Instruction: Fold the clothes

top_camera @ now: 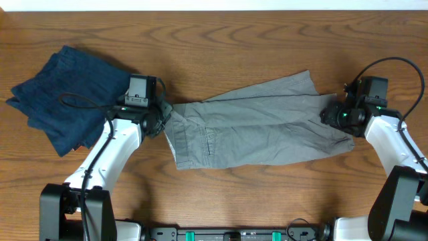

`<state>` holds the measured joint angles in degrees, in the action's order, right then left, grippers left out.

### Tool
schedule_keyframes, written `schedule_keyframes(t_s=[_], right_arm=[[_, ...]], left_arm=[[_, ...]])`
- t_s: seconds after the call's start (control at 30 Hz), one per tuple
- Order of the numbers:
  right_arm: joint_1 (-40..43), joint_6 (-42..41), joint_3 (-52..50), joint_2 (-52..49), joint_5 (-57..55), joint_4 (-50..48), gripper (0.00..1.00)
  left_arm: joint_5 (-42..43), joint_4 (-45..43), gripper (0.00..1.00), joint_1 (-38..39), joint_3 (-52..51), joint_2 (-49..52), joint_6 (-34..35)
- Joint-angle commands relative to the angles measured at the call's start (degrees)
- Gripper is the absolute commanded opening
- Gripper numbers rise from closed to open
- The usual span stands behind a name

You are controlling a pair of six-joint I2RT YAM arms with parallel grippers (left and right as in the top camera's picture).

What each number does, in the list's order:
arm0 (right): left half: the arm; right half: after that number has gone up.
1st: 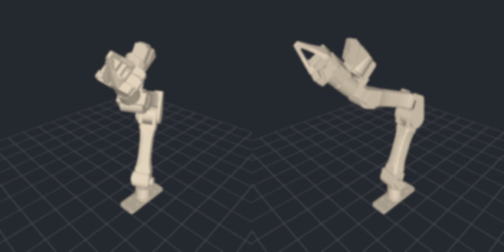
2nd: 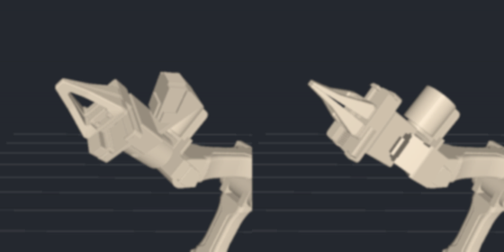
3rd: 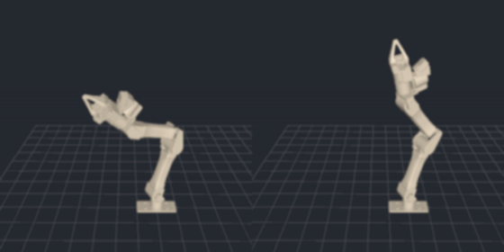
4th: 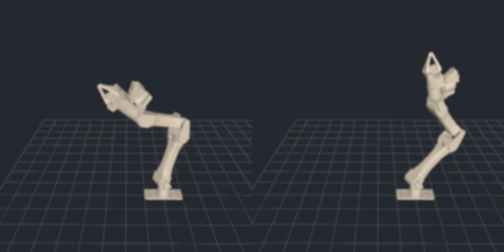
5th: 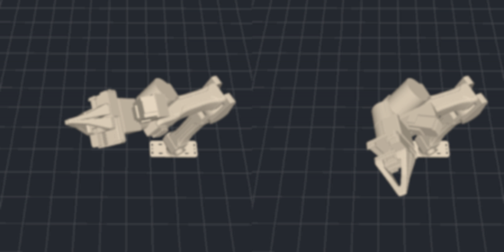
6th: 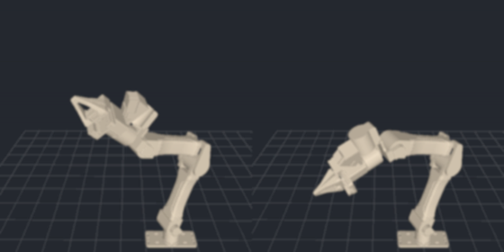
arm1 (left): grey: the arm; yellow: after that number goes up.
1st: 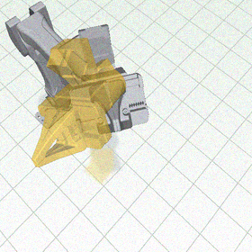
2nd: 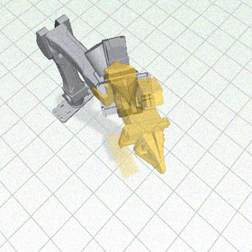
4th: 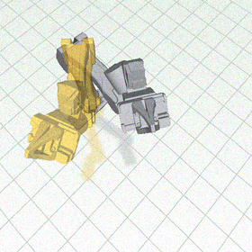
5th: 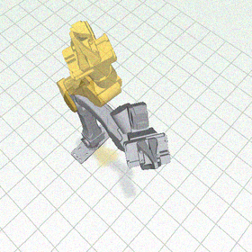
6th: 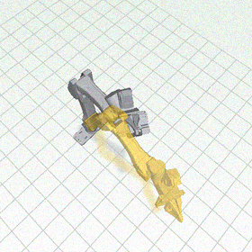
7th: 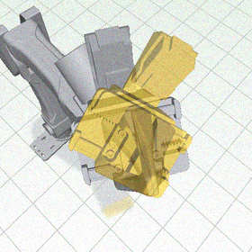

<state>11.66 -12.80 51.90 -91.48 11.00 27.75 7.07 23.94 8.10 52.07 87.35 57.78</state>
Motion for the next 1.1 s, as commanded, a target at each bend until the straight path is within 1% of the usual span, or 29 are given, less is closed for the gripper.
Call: schedule_keyframes(t_s=[0.0,0.1,0.2,0.3,0.4,0.5,0.7,0.87,0.97,1.0,1.07], right_arm=[[-0.5,-0.5,-0.1,-0.8,1.8,-1.7,0.53],[-1.4,-0.5,-0.1,-1.6,1.9,-3.2,0.53],[-1.9,-0.9,-0.1,-3.1,1.9,-5.0,0.52],[-1.9,-2.1,-0.1,-5.0,1.5,-7.1,0.47],[-1.9,-3.8,-0.1,-6.6,1.2,-8.5,0.45],[-1.9,-4.8,0.0,-6.8,1.3,-7.5,0.44],[-1.8,-7.5,0.1,-6.2,1.2,-4.0,0.47],[-1.7,-13.1,0.1,-5.8,-0.5,-2.4,0.48],[-1.5,-15.1,0.1,-5.8,-4.5,-3.7,0.51],[-1.5,-15.7,0.1,-5.8,-5.6,-4.5,0.55],[-1.5,-15.9,0.1,-5.8,-6.1,-6.9,0.58]], left_arm=[[-1.0,3.0,0.06,0.0,-0.3,0.5,-4.5],[-0.9,4.8,0.06,0.0,-0.3,0.5,-7.1],[-0.9,6.1,0.07,0.0,-0.3,0.5,-7.9],[-0.7,6.7,0.07,0.0,-0.3,0.5,-8.3],[-0.6,7.0,0.06,0.0,-0.3,0.5,-8.5],[-0.5,7.2,0.06,0.0,-0.3,0.5,-9.4],[-0.5,7.5,0.07,0.0,-0.3,0.5,-10.5],[-0.5,7.8,0.07,0.0,-0.3,0.5,-10.6],[-0.5,8.0,0.07,0.0,-0.3,0.5,-10.6],[-0.5,8.0,0.07,0.0,-0.3,0.5,-10.7],[-0.5,8.0,0.07,0.0,-0.3,0.5,-10.6]])
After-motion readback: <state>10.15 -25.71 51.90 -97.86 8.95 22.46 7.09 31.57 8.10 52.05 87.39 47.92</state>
